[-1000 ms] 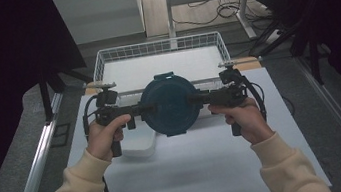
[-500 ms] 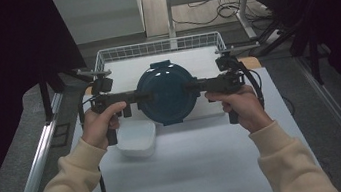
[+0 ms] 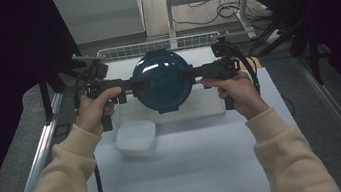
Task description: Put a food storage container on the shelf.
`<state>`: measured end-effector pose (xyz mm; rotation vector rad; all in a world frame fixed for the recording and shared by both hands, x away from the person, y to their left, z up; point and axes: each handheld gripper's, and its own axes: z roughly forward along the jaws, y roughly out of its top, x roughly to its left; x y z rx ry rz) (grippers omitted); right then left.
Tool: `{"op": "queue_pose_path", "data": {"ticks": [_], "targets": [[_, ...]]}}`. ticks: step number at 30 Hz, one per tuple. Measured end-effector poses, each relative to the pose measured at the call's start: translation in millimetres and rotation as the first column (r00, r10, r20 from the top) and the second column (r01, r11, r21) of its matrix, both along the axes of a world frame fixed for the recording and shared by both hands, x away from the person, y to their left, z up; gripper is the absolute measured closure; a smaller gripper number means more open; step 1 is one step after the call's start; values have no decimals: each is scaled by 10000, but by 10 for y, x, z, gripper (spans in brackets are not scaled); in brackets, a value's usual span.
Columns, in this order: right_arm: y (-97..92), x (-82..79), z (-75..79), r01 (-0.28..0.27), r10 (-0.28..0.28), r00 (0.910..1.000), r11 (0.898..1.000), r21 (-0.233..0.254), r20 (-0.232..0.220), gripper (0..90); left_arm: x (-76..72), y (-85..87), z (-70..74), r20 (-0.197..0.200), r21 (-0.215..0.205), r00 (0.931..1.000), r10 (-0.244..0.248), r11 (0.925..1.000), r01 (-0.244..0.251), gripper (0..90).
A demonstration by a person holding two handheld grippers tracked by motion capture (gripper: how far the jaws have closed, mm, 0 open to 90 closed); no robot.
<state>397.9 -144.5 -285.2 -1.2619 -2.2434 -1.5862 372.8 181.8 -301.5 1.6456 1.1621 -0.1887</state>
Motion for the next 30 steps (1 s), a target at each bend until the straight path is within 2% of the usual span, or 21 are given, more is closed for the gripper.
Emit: {"op": "queue_pose_path", "data": {"ticks": [16,23,30], "targets": [[46,250,102,92,-91,9999,9999,123,-91,434,289,44,153,-142,129,9998,-106,9999,108,391],[41,331,129,229,-227,9995,9997,95,-197,434,389,42,166,-250,74,9995,-183,9998,185,390],[55,455,133,316,-311,9987,9995,100,-404,433,565,58,174,-489,43,9985,-242,9997,244,389]]}}
